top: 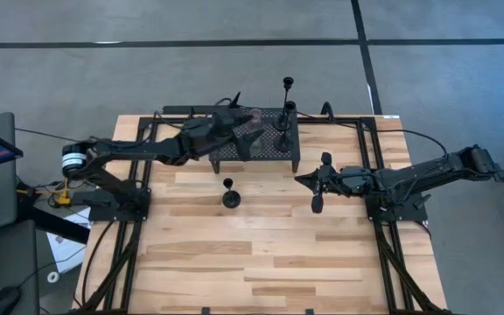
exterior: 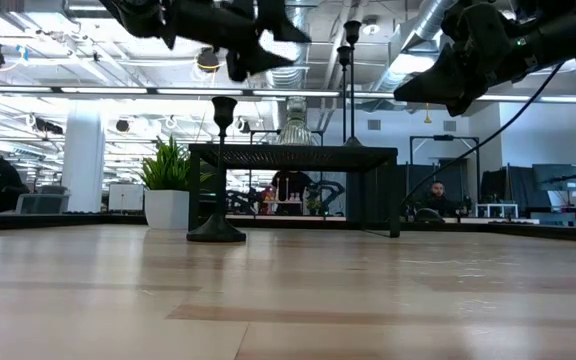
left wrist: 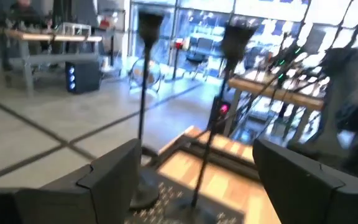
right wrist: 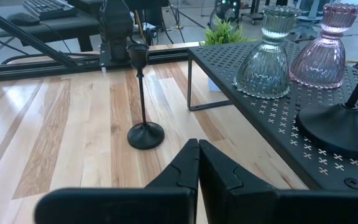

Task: Pick & Place candle stick holders
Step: Put the black candle holder on the shelf

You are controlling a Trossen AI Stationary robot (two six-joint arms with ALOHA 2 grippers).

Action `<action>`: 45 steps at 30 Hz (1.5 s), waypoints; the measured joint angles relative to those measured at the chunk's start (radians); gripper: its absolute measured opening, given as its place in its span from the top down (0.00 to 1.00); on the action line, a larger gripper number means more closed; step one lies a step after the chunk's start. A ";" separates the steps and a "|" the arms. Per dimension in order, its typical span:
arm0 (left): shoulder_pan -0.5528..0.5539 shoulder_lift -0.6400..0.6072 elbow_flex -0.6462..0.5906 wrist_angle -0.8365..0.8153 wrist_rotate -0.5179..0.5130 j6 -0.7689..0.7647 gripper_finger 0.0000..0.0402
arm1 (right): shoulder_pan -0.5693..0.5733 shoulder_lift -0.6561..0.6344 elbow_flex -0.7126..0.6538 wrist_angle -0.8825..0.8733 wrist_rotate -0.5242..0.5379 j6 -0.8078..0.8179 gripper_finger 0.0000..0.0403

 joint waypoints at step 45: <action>-0.366 -0.491 -0.216 -0.336 0.253 0.199 0.23 | 0.000 0.000 0.000 0.001 0.000 0.008 1.00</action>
